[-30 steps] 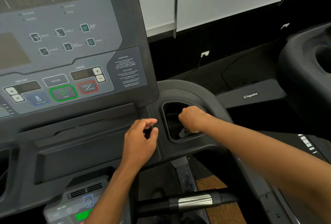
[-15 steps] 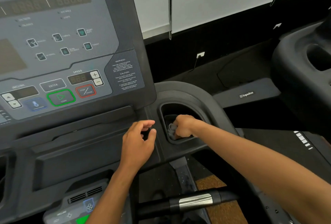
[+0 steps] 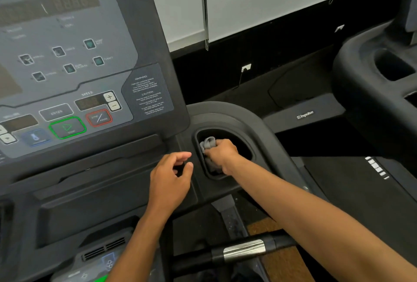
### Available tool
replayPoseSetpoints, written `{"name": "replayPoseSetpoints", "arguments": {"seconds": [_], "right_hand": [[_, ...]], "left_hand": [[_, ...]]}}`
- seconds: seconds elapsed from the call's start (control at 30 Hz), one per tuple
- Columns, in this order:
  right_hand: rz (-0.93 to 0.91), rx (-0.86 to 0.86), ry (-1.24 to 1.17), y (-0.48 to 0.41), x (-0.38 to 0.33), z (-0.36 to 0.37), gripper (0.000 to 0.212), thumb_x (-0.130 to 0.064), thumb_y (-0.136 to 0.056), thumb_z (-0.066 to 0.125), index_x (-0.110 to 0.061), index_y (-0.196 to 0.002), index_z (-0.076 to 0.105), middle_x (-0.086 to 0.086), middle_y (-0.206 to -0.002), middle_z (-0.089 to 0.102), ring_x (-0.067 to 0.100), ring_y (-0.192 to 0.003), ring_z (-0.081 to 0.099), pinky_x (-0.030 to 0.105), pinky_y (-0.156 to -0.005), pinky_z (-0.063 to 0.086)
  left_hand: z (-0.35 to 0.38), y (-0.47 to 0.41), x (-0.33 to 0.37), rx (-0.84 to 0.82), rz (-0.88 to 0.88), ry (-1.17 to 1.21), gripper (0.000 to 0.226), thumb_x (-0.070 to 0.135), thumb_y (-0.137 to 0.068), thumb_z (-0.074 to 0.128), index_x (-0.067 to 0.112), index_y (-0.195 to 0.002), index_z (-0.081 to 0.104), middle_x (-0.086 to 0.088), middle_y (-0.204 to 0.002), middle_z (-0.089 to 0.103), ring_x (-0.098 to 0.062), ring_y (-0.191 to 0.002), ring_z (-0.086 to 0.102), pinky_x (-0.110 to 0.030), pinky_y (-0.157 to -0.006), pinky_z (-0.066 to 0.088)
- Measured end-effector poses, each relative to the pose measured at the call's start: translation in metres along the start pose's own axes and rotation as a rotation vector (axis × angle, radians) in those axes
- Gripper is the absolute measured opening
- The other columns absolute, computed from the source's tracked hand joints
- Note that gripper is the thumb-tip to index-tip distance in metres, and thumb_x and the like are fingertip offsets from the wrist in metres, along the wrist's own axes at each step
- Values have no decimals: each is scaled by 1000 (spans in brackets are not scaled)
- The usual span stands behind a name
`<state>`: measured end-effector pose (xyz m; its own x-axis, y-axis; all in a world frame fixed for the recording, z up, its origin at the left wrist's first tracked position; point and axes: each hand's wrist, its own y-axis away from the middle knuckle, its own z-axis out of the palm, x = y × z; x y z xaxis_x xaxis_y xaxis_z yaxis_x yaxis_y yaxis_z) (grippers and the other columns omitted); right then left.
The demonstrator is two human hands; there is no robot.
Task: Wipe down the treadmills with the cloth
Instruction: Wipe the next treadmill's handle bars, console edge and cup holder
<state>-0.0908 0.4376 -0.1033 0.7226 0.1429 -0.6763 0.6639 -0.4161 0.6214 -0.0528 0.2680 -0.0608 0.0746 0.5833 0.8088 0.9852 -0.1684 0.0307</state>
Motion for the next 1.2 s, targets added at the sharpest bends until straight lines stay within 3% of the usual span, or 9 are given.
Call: {"name": "replayPoseSetpoints", "arguments": {"seconds": [0.17, 0.33, 0.53, 0.63, 0.73, 0.9, 1.03, 1.13, 1.2], "right_hand": [[-176, -61, 56, 28, 6, -27, 6, -27, -89, 78, -26, -94, 76, -3, -94, 74, 13, -92, 69, 29, -76, 55], [-333, 24, 233, 59, 16, -23, 10, -27, -86, 82, -26, -81, 73, -8, -84, 71, 7, -84, 65, 11, -63, 38], [-408, 212, 123, 43, -34, 0, 2, -14, -89, 76, -14, -88, 78, 2, -87, 72, 18, -91, 69, 27, -75, 54], [-473, 234, 226, 37, -36, 8, 8, -9, -89, 73, -11, -94, 79, 7, -92, 75, 22, -93, 72, 32, -78, 60], [-573, 70, 456, 33, -12, -11, 9, -6, -85, 72, -13, -88, 75, 7, -91, 73, 25, -92, 71, 38, -79, 60], [-716, -325, 889, 44, -3, -69, 31, -18, -83, 81, -29, -65, 60, -14, -66, 52, 3, -64, 48, 17, -63, 35], [-732, -262, 1362, 44, -21, -87, 21, -3, -89, 66, -16, -74, 59, -1, -70, 48, 23, -72, 58, 32, -62, 43], [-709, -218, 1476, 43, -31, -104, 33, 9, -86, 57, -14, -66, 44, 4, -71, 46, 24, -60, 52, 37, -56, 45], [-773, -151, 1529, 45, -39, -102, 22, 10, -88, 57, -10, -79, 56, 8, -86, 57, 24, -66, 57, 39, -63, 50]], "left_hand": [[-2, 1, 3, -9, 15, 16, 23, 21, -95, 72, 33, -114, 74, 20, -109, 70, 8, -101, 64, -10, -81, 47], [-3, 1, 0, -2, 20, 18, 22, 22, -95, 72, 34, -113, 74, 21, -109, 69, 7, -101, 65, -12, -82, 49], [-7, 2, -5, 7, 15, 13, 23, 20, -94, 72, 36, -111, 73, 20, -107, 70, 7, -99, 65, -14, -81, 50], [-9, 2, -5, 10, 25, 17, 23, 19, -94, 72, 36, -111, 74, 19, -107, 70, 7, -98, 65, -15, -81, 51], [-7, 3, -3, -4, 26, 30, 22, 20, -94, 72, 34, -111, 74, 21, -107, 70, 9, -100, 64, -13, -80, 49], [2, 1, 3, -36, 35, 54, 22, 20, -94, 72, 35, -110, 74, 20, -107, 70, 8, -99, 64, -17, -82, 52], [8, 1, 8, -62, 54, 59, 21, 19, -94, 73, 34, -108, 75, 20, -106, 71, 6, -99, 66, -20, -82, 54], [9, 4, 11, -74, 65, 67, 21, 18, -94, 73, 32, -108, 76, 20, -105, 71, 6, -98, 66, -21, -81, 55], [9, 6, 10, -75, 65, 63, 21, 18, -94, 73, 32, -108, 76, 20, -105, 71, 6, -98, 66, -20, -81, 54]]}}
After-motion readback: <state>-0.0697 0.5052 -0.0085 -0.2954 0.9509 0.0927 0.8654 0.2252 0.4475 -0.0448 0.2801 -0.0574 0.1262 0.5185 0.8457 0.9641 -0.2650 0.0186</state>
